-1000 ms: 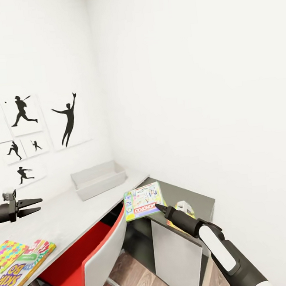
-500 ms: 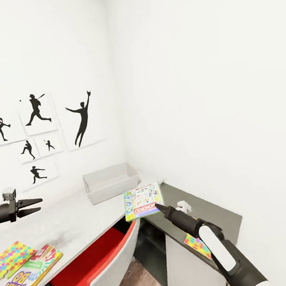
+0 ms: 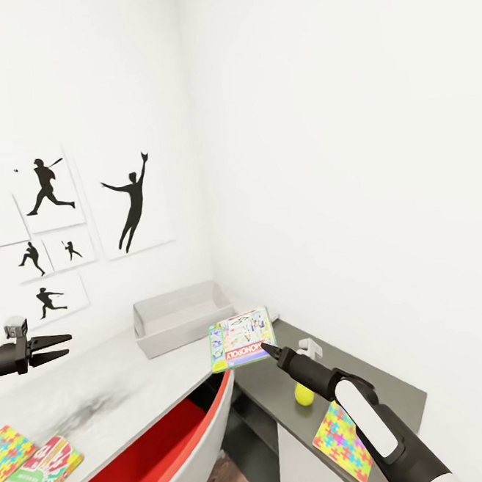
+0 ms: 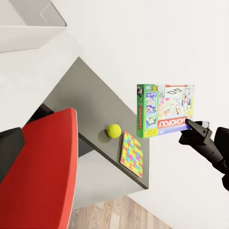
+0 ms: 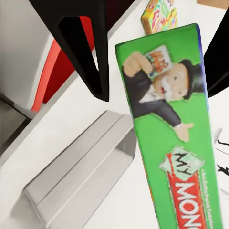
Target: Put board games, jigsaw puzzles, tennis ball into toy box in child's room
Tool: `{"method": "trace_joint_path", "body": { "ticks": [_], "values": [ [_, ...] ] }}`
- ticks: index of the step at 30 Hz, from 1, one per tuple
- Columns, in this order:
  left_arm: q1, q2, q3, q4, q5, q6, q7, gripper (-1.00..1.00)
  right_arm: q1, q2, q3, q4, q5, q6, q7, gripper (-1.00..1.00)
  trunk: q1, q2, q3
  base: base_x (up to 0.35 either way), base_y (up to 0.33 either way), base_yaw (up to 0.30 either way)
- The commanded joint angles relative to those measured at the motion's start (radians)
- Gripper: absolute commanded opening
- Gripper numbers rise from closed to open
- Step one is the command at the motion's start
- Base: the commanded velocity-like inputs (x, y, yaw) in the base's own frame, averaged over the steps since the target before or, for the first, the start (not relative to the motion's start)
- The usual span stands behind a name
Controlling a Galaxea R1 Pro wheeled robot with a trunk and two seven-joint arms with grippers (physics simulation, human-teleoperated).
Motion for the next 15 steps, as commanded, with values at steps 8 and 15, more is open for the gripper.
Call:
{"method": "trace_joint_path", "body": {
  "ticks": [8, 15],
  "values": [
    [0.000, 0.000, 0.000, 0.000, -0.001, 0.011, -0.004, 1.00, -0.001, 0.001, 0.001, -0.002, -0.006, 0.002, -0.005, -1.00, 0.000, -0.001, 0.000, 0.032, -0.008, 0.066],
    [0.000, 0.000, 0.000, 0.000, -0.001, 0.011, -0.004, 1.00, -0.001, 0.001, 0.001, -0.002, -0.006, 0.002, -0.006, -1.00, 0.000, -0.001, 0.000, 0.002, -0.001, 0.261]
  ]
}}
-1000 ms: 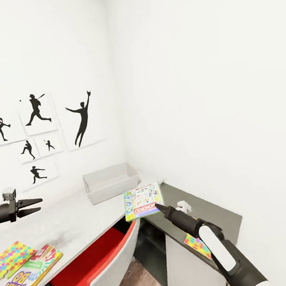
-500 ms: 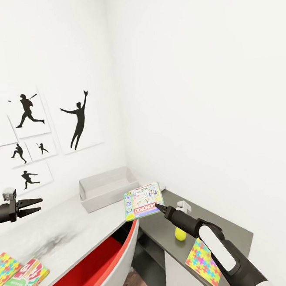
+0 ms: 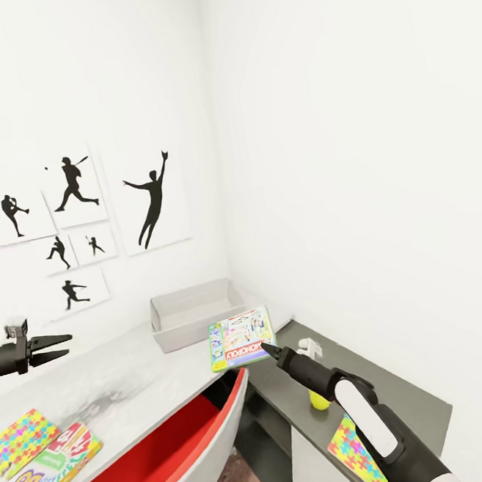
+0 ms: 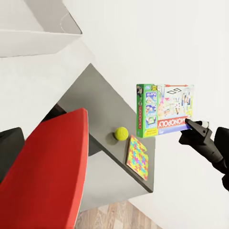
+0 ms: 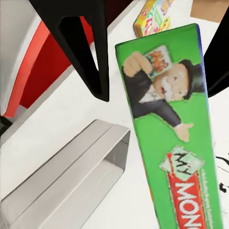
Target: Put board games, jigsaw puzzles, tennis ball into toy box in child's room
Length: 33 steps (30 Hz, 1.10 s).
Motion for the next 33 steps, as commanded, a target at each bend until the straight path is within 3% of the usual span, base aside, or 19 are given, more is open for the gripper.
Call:
{"method": "trace_joint_path", "body": {
  "ticks": [1, 20, 25, 28, 33],
  "values": [
    [0.000, 0.000, 0.001, 0.000, -0.001, 0.011, -0.004, 1.00, 0.000, -0.001, 0.001, 0.000, -0.005, 0.002, 0.001, -1.00, 0.000, -0.001, 0.000, 0.000, 0.000, 0.179],
    [0.000, 0.000, 0.001, 0.001, -0.001, 0.011, -0.004, 1.00, 0.000, -0.001, 0.001, -0.003, -0.005, 0.003, 0.004, -1.00, 0.000, -0.001, 0.000, 0.088, 0.000, 0.016],
    [0.000, 0.000, 0.001, 0.001, -0.001, 0.011, -0.004, 1.00, 0.000, -0.002, 0.002, -0.067, -0.006, 0.016, -0.004, -1.00, 0.000, -0.001, 0.000, 0.013, 0.001, 0.000],
    [0.000, 0.000, 0.001, 0.003, -0.001, 0.011, -0.004, 1.00, -0.004, 0.000, -0.002, -0.119, -0.006, 0.061, -0.059, -1.00, 0.000, -0.001, 0.000, 0.060, 0.067, 0.000],
    [0.000, -0.001, 0.002, 0.003, -0.001, 0.012, -0.004, 1.00, -0.049, 0.011, -0.013, -0.145, -0.015, 0.199, -0.278, -1.00, 0.000, -0.001, 0.000, 0.088, 0.221, 0.000]
  ]
}}
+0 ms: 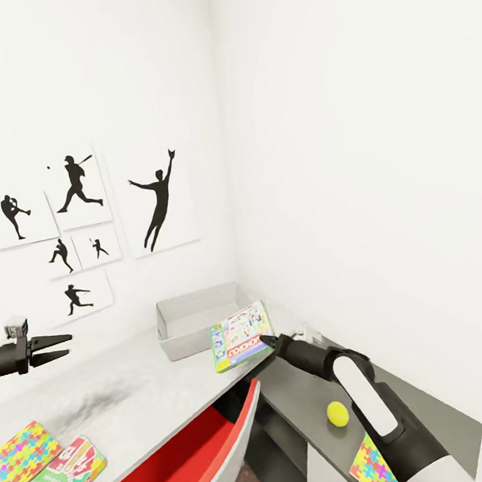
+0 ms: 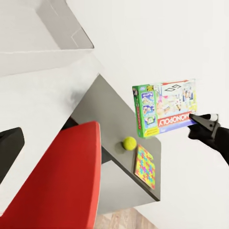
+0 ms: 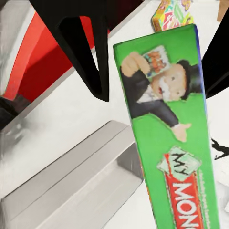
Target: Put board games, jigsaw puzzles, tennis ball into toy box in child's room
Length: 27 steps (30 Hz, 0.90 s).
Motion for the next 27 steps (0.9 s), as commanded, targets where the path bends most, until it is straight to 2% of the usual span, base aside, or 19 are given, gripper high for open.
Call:
{"method": "trace_joint_path", "body": {
  "ticks": [1, 7, 17, 23, 27],
  "values": [
    [0.000, 0.000, 0.000, 0.000, 0.000, 0.011, -0.003, 1.00, -0.009, 0.002, 0.000, -0.008, -0.018, 0.014, -0.037, -1.00, 0.000, -0.001, -0.001, 0.037, 0.271, 0.000],
    [0.000, 0.000, 0.001, 0.000, 0.000, 0.011, -0.003, 1.00, -0.022, 0.004, -0.002, -0.066, -0.021, 0.033, -0.079, -1.00, 0.000, -0.001, -0.001, 0.080, 0.113, 0.045],
    [0.000, 0.000, 0.001, 0.000, 0.000, 0.011, -0.003, 1.00, -0.036, 0.006, -0.002, -0.080, -0.021, 0.040, -0.085, -1.00, 0.000, -0.001, -0.002, 0.039, 0.007, 0.247],
    [0.000, -0.002, 0.001, 0.000, 0.000, 0.010, -0.003, 1.00, -0.103, 0.006, -0.002, -0.092, -0.023, 0.052, -0.089, -1.00, 0.000, -0.001, -0.006, 0.002, 0.000, 0.275],
    [0.000, -0.002, 0.001, 0.000, 0.000, 0.009, -0.003, 1.00, -0.118, 0.005, -0.019, -0.093, -0.024, 0.062, -0.089, -1.00, 0.000, -0.001, -0.009, 0.074, 0.000, 0.181]
  ]
}}
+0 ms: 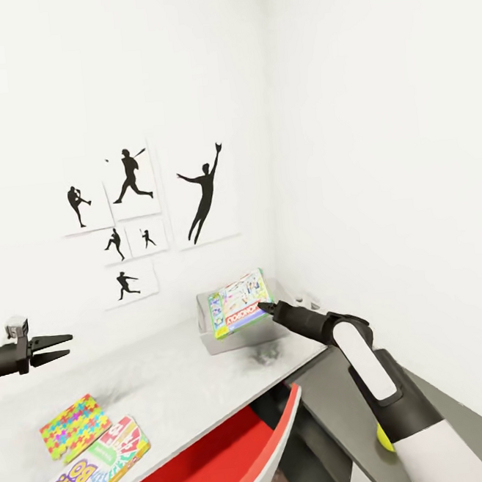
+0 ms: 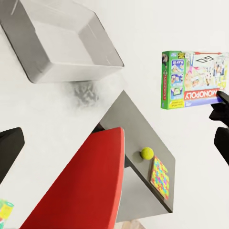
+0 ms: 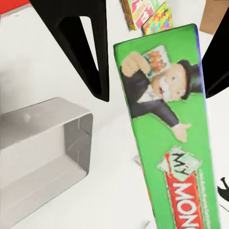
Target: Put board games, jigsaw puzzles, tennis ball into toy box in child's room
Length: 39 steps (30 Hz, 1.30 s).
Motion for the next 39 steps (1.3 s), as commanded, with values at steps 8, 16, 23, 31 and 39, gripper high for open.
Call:
{"method": "trace_joint_path", "body": {
  "ticks": [8, 16, 23, 31, 39],
  "values": [
    [0.000, 0.000, 0.000, 0.000, -0.001, 0.008, -0.004, 1.00, 0.000, 0.000, -0.039, -0.003, -0.017, 0.006, -0.010, -1.00, 0.001, -0.001, -0.003, 0.186, 0.000, 0.010],
    [0.001, -0.086, -0.018, -0.010, -0.004, 0.005, -0.004, 1.00, 0.001, 0.000, -0.040, 0.003, -0.016, 0.006, -0.009, -1.00, 0.001, -0.001, -0.007, 0.015, 0.000, -0.040],
    [-0.011, -0.258, -0.083, -0.121, -0.015, 0.060, -0.004, 1.00, 0.000, 0.001, -0.040, 0.006, -0.016, 0.004, -0.010, -1.00, 0.001, -0.001, -0.008, 0.001, 0.000, -0.003],
    [-0.014, -0.288, -0.103, -0.205, -0.020, 0.097, -0.004, 1.00, -0.001, 0.005, -0.040, 0.002, -0.016, 0.004, -0.011, -1.00, 0.001, -0.001, -0.008, 0.036, 0.139, 0.000],
    [-0.014, -0.288, -0.106, -0.210, -0.021, 0.099, -0.004, 1.00, -0.001, 0.008, -0.041, 0.001, -0.016, 0.004, -0.011, -1.00, 0.001, -0.001, -0.008, 0.046, 0.070, 0.000]
  ]
}}
